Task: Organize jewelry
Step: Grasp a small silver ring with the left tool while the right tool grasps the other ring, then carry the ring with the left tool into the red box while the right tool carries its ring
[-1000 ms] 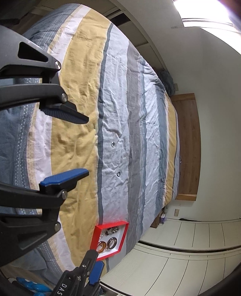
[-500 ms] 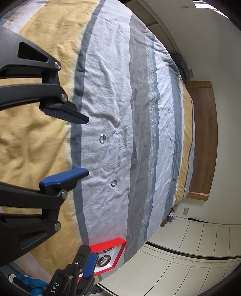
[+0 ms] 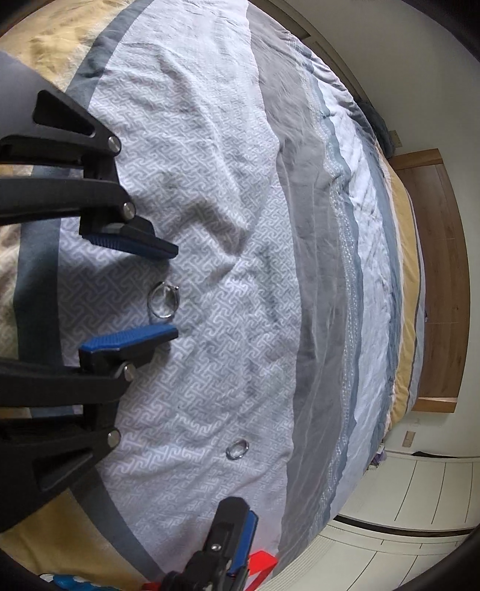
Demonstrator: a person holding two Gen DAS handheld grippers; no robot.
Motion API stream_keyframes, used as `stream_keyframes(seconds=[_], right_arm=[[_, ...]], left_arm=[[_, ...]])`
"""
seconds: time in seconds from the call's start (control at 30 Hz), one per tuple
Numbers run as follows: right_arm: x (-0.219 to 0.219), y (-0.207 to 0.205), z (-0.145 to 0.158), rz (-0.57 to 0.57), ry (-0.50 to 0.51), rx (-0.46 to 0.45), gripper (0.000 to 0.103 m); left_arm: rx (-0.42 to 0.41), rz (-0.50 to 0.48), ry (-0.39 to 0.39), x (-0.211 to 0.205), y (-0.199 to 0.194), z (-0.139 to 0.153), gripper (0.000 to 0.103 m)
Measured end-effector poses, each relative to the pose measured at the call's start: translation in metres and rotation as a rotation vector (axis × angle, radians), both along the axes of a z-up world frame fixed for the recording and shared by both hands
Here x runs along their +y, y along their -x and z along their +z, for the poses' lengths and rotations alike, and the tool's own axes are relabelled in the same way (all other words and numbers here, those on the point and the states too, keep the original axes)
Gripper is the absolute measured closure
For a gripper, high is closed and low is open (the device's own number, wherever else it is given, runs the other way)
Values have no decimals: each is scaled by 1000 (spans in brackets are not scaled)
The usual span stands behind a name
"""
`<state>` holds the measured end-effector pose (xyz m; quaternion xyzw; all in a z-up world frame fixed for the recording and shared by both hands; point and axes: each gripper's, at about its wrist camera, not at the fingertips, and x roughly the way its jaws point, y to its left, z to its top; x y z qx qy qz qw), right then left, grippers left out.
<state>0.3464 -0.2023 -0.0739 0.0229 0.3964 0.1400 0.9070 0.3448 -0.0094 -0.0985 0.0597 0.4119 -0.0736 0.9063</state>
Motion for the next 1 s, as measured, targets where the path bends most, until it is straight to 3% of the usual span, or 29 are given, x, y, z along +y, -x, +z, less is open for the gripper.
stream_keyframes(seconds=[0.33,0.63,0.83,1.0], right_arm=[[13,-42,-41,33,30,63,70],[9,-56,-56,34,-5,89,82],[5,-48,-48,28,-30,68,83],[-3,-26,-28,19,-53,40,83]], left_arm=[[-5,-34,-49,-11,-3,-13,80],[-1,-46,-23,-11,-5,-15,85],[-15,-69,33,-3,1,-4,85],[-36,-96,36,-8,14,15,85]])
